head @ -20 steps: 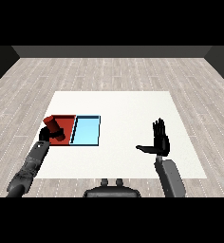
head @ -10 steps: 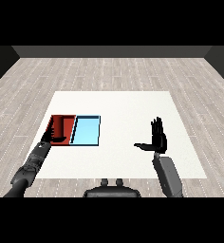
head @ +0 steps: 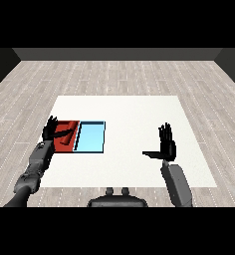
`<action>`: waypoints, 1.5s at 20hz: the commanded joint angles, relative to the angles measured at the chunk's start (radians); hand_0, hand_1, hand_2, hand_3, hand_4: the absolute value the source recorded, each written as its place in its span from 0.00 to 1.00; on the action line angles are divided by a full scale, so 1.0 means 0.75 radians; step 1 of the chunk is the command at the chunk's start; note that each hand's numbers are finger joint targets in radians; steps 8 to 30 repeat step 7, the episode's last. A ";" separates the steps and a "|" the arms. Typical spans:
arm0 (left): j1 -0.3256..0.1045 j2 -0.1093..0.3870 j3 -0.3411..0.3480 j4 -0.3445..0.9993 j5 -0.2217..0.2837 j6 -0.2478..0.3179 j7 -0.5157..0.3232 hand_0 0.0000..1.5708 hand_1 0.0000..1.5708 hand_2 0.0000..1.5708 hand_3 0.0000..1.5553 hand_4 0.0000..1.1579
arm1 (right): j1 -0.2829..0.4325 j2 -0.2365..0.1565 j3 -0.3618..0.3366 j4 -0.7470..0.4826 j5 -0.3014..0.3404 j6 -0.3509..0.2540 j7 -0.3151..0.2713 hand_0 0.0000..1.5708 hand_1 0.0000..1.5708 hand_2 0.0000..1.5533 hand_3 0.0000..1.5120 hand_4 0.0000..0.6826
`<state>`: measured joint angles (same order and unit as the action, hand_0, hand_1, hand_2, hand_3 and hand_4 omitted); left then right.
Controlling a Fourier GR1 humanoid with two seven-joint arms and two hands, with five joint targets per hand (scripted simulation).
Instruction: Pick the red can and put it in the red box
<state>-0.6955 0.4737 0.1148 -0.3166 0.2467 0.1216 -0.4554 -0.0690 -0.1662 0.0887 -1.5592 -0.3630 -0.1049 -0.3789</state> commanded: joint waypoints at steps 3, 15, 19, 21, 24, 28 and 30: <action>0.054 -0.200 0.167 -0.282 0.254 -0.315 -0.339 0.00 0.00 0.00 0.00 0.00 | 0.007 -0.032 -0.008 -0.004 0.014 0.011 0.008 0.00 0.00 0.00 0.00 0.00; 0.206 -0.360 0.061 -0.521 0.232 -0.348 -0.410 0.00 0.00 0.00 0.00 0.00 | -0.010 -0.049 0.012 0.037 0.039 0.063 -0.028 0.00 0.00 0.00 0.00 0.00; 0.206 -0.360 0.061 -0.521 0.232 -0.348 -0.410 0.00 0.00 0.00 0.00 0.00 | -0.010 -0.049 0.012 0.037 0.039 0.063 -0.028 0.00 0.00 0.00 0.00 0.00; 0.206 -0.360 0.061 -0.521 0.232 -0.348 -0.410 0.00 0.00 0.00 0.00 0.00 | -0.010 -0.049 0.012 0.037 0.039 0.063 -0.028 0.00 0.00 0.00 0.00 0.00; 0.206 -0.360 0.061 -0.521 0.232 -0.348 -0.410 0.00 0.00 0.00 0.00 0.00 | -0.010 -0.049 0.012 0.037 0.039 0.063 -0.028 0.00 0.00 0.00 0.00 0.00; 0.206 -0.360 0.061 -0.521 0.232 -0.348 -0.410 0.00 0.00 0.00 0.00 0.00 | -0.010 -0.049 0.012 0.037 0.039 0.063 -0.028 0.00 0.00 0.00 0.00 0.00; 0.206 -0.360 0.061 -0.521 0.232 -0.348 -0.410 0.00 0.00 0.00 0.00 0.00 | -0.010 -0.049 0.012 0.037 0.039 0.063 -0.028 0.00 0.00 0.00 0.00 0.00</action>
